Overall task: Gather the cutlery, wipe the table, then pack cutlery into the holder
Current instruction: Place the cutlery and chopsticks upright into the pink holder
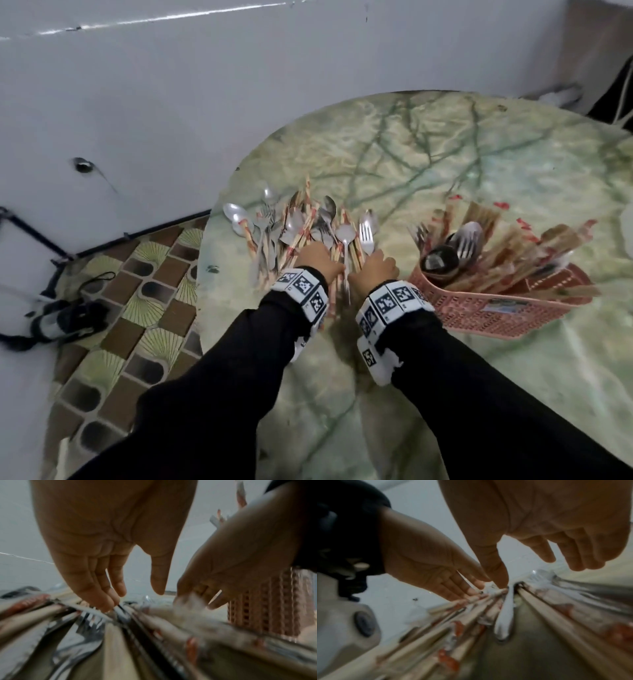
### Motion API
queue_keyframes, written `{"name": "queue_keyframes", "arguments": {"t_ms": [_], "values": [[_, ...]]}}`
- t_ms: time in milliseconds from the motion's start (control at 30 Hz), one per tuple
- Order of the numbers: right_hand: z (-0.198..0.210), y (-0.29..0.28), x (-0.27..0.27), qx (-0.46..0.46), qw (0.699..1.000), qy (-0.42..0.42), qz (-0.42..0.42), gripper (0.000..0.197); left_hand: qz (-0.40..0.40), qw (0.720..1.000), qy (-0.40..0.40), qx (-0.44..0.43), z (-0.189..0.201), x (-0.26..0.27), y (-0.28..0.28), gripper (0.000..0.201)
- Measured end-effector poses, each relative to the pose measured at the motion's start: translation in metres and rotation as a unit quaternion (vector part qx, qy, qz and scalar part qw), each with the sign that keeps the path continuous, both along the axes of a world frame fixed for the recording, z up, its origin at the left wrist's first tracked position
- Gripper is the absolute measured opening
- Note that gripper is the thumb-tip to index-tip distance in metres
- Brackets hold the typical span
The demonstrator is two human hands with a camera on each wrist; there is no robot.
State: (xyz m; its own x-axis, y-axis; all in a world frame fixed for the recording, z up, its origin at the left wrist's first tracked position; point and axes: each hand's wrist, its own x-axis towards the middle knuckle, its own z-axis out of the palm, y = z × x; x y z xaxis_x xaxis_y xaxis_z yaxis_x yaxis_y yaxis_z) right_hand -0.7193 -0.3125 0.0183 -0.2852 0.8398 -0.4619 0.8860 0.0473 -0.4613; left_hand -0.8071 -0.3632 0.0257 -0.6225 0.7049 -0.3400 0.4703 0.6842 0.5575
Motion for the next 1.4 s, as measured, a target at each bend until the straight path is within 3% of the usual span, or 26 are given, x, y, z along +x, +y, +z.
{"name": "queue_keyframes", "arguments": {"t_ms": [167, 300, 467, 633, 800, 1067, 1133, 1200, 1267, 1400], "values": [[-0.014, 0.015, -0.016, 0.01, 0.998, -0.061, -0.02, 0.071, 0.017, 0.999, 0.033, -0.009, -0.024, -0.004, 0.017, 0.041], [-0.017, 0.021, -0.026, -0.004, 0.999, -0.019, -0.028, 0.04, 0.008, 0.997, 0.075, -0.029, -0.033, -0.003, 0.025, 0.046], [-0.012, 0.023, -0.024, -0.015, 0.999, 0.009, -0.034, 0.02, 0.008, 0.998, 0.056, -0.017, -0.033, -0.01, 0.032, 0.033], [-0.007, 0.022, -0.02, -0.03, 0.999, 0.014, -0.033, 0.033, -0.01, 0.999, 0.041, -0.035, -0.029, -0.02, 0.031, 0.017], [-0.008, 0.018, -0.021, -0.022, 0.999, 0.019, -0.044, 0.029, -0.012, 0.999, 0.008, -0.042, -0.022, -0.024, 0.028, 0.012], [-0.007, 0.027, -0.017, -0.029, 0.988, 0.07, -0.133, 0.03, 0.015, 0.99, -0.136, -0.033, -0.011, -0.027, 0.025, 0.022], [-0.006, 0.031, -0.017, -0.04, 0.983, 0.092, -0.152, 0.032, 0.056, 0.966, -0.253, 0.01, -0.008, -0.025, 0.025, 0.011], [-0.006, 0.035, -0.019, -0.059, 0.977, 0.12, -0.168, 0.034, 0.089, 0.94, -0.328, 0.034, -0.006, -0.024, 0.024, 0.019], [-0.006, 0.035, -0.022, -0.077, 0.966, 0.164, -0.183, 0.034, 0.08, 0.936, -0.341, 0.038, -0.004, -0.026, 0.023, 0.013], [-0.007, 0.034, -0.026, -0.088, 0.937, 0.255, -0.224, 0.023, 0.077, 0.925, -0.371, 0.027, 0.008, -0.035, 0.014, 0.026]]}}
